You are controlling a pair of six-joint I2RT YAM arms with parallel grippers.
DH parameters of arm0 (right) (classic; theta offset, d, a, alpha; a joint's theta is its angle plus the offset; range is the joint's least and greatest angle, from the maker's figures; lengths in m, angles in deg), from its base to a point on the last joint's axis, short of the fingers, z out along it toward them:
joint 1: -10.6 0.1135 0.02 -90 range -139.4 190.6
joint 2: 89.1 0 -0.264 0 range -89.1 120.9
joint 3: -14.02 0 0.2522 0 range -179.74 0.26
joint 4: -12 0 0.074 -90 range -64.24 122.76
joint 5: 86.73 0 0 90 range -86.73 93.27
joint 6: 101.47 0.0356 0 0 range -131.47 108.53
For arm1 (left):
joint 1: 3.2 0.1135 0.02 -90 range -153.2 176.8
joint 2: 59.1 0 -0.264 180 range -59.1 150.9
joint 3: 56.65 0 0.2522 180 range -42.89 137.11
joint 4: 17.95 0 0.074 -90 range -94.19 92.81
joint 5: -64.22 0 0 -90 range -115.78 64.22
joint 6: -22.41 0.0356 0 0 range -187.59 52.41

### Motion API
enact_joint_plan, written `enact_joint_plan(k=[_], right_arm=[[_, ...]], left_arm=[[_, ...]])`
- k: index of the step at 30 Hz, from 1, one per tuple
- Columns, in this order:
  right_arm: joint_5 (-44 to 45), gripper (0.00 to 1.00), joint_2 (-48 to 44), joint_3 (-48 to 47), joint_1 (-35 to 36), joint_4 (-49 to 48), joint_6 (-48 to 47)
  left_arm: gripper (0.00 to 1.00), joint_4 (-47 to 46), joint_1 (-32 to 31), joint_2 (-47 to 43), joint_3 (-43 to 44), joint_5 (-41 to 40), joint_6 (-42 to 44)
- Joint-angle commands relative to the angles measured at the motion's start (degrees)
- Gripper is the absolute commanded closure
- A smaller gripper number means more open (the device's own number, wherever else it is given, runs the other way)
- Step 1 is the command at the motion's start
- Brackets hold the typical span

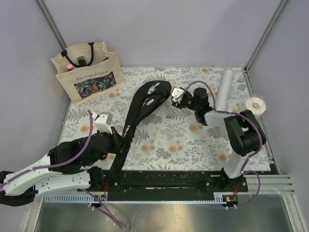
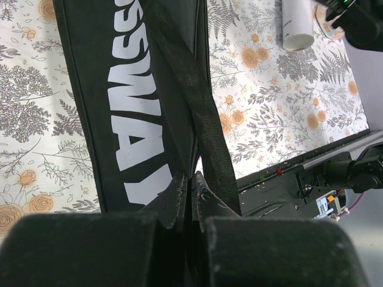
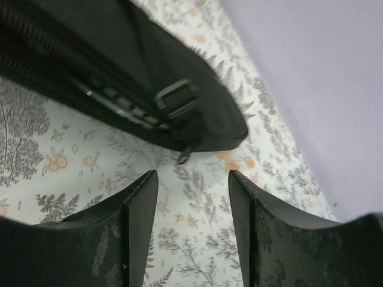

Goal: Pack up the badminton gear

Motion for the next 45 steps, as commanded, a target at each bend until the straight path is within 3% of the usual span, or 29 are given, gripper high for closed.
enact_joint_plan(k=[1,12,23,28,31,32,45], right_arm=[[5.2,0.41,3.6,-1.2,3.1,0.9,-8.4],[11.3,0.51,9.5,-5.6,5.3,-3.8,-4.6],[10.7,0.6,11.9,-6.7,6.1,-10.2,0.5],[10.1,0.76,12.8,-6.7,6.3,-12.8,1.8],[9.7,0.98,12.8,-6.8,6.3,-13.1,2.0],[9.7,1.0,12.8,-6.8,6.3,-13.2,1.9],[4.2,1.0,7.5,-4.3,7.4,-11.8,11.6]], left_arm=[[1.0,-6.0,0.3,-1.2,3.4,-3.8,-0.4],[1.0,-6.2,0.3,-1.5,3.5,-3.8,-0.3],[1.0,-6.5,0.3,-2.2,3.2,-3.4,-0.4],[1.0,-6.5,0.3,-2.6,3.0,-3.4,-0.5],[1.0,-6.6,0.3,-2.9,3.0,-3.3,-0.6],[1.0,-6.6,0.3,-2.9,2.8,-3.3,-0.5],[1.0,-7.4,0.3,-1.0,0.9,-4.1,0.3]])
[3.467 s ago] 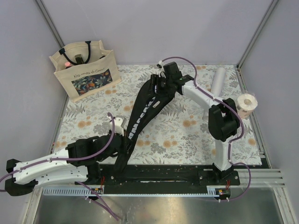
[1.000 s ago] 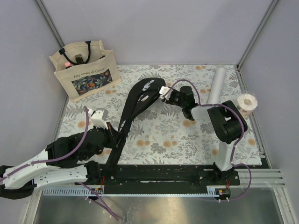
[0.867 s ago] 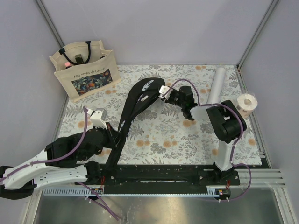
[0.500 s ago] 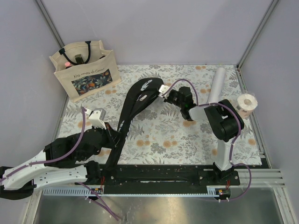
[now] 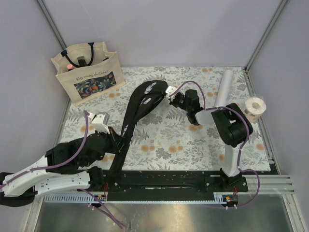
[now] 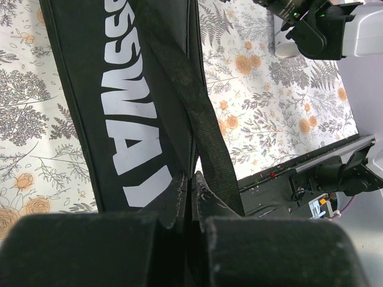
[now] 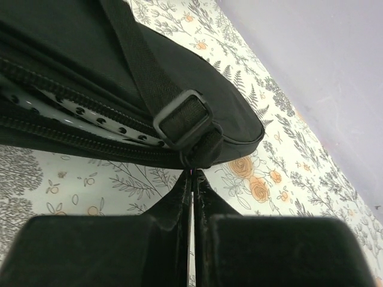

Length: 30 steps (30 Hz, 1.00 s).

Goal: Pack up the badminton gear

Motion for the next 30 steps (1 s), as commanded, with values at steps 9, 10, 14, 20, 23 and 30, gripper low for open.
enact_joint_plan(k=[9,10,14,20,23,30], right_arm=[[-5.1,1.0,-14.1,6.0,5.3,2.3,8.8],[-5.0,1.0,-15.2,6.7,5.8,2.6,9.4],[-3.6,1.0,-19.6,9.9,9.8,4.7,13.4],[-1.1,1.0,-26.8,15.9,14.9,6.8,19.4],[-0.6,1.0,-30.8,17.0,16.1,12.2,21.3],[-1.1,1.0,-38.3,20.8,20.8,17.4,23.6]], left_arm=[[1.0,-8.6,0.3,4.5,0.3,-4.3,1.9],[1.0,-9.2,0.4,5.0,0.1,-4.2,2.4],[1.0,-12.6,0.7,6.8,-0.9,-3.8,4.7],[1.0,-15.9,2.3,12.4,-2.0,-1.9,7.0],[1.0,-17.8,3.6,14.8,-2.8,-0.2,7.7],[1.0,-25.8,10.0,18.9,-5.0,9.0,10.0]])
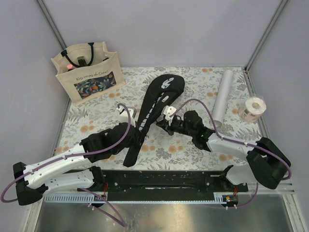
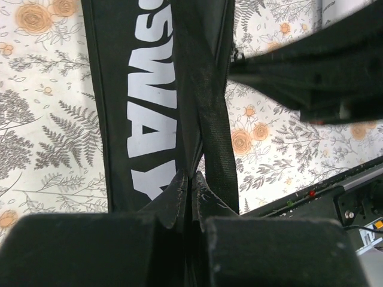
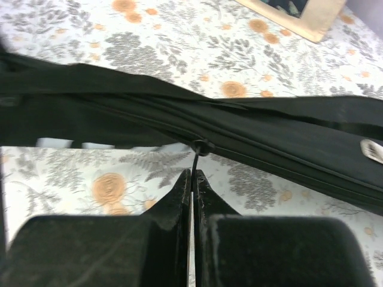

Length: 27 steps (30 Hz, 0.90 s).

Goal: Pack up the badminton gear

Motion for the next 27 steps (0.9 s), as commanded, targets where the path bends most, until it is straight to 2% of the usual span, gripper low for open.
enact_joint_plan(k=[1,3,4,6,11,14,19,23,27], right_arm=[[-0.8,1.0,-5.1,2.6,3.5,0.1,3.5],[0.1,1.0,-4.6,2.0,4.5,0.0,6.0],[1.3,1.0,-4.2,1.4,4.9,0.0,7.6],[2.4,1.0,-3.6,0.1,5.1,-0.2,11.1],[5.6,1.0,-3.7,0.3,5.0,-2.4,15.8],[6.6,1.0,-3.6,-0.9,5.0,-0.2,16.5],[6.4,1.0,-4.0,-1.8,5.0,0.5,17.9],[7.4,1.0,-4.2,-1.9,5.0,0.6,18.4],[7.9,1.0,-4.1,-2.5,5.0,1.3,18.7]], left_arm=[[1.0,-11.2,3.7,1.6,-0.7,6.1,2.6],[0.99,-12.6,4.4,2.8,-0.7,7.8,3.3],[0.94,-13.1,4.7,3.2,-0.6,8.6,3.8],[0.86,-12.8,5.3,3.9,-0.1,10.2,4.3],[0.55,-8.5,5.5,1.9,1.3,11.9,6.9],[0.46,-6.7,5.5,-1.4,1.1,13.2,9.3],[0.38,-3.5,5.3,-2.1,1.9,18.6,14.7],[0.37,-2.6,4.9,-0.1,2.8,22.5,18.0],[0.39,-1.9,0.1,3.4,4.3,15.0,20.2]])
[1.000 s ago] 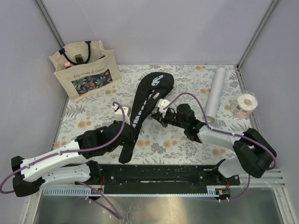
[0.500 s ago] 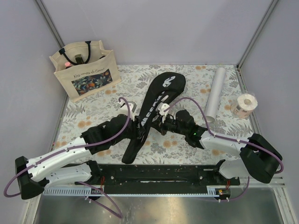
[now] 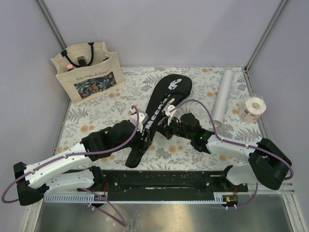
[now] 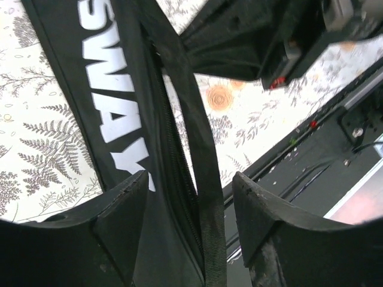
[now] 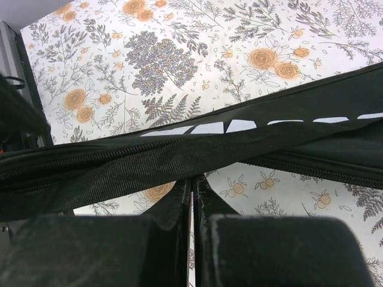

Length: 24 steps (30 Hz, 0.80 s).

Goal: Pack up the badminton gear

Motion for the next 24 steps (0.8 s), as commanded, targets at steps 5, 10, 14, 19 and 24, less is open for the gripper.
enact_joint_plan(k=[5,10,14,19,24], right_arm=[[1.6,1.0,-0.5,-4.1,0.3,-3.5,1.9],[1.8,1.0,-0.5,-4.0,0.3,-3.5,2.3],[1.7,1.0,-0.5,-4.0,0.3,-3.6,2.6],[1.9,1.0,-0.4,-3.8,0.3,-3.5,2.5],[2.0,1.0,0.3,-3.9,0.4,-3.2,2.2]], left_arm=[[0.45,1.7,-13.2,8.8,7.6,-16.8,5.6],[0.49,3.3,-16.9,13.5,10.0,-26.5,4.9],[0.56,4.6,-18.1,15.7,10.7,-31.5,4.3],[0.85,5.6,-18.3,15.0,11.0,-34.7,2.9],[0.85,7.7,-18.1,11.6,12.3,-35.7,-0.8]])
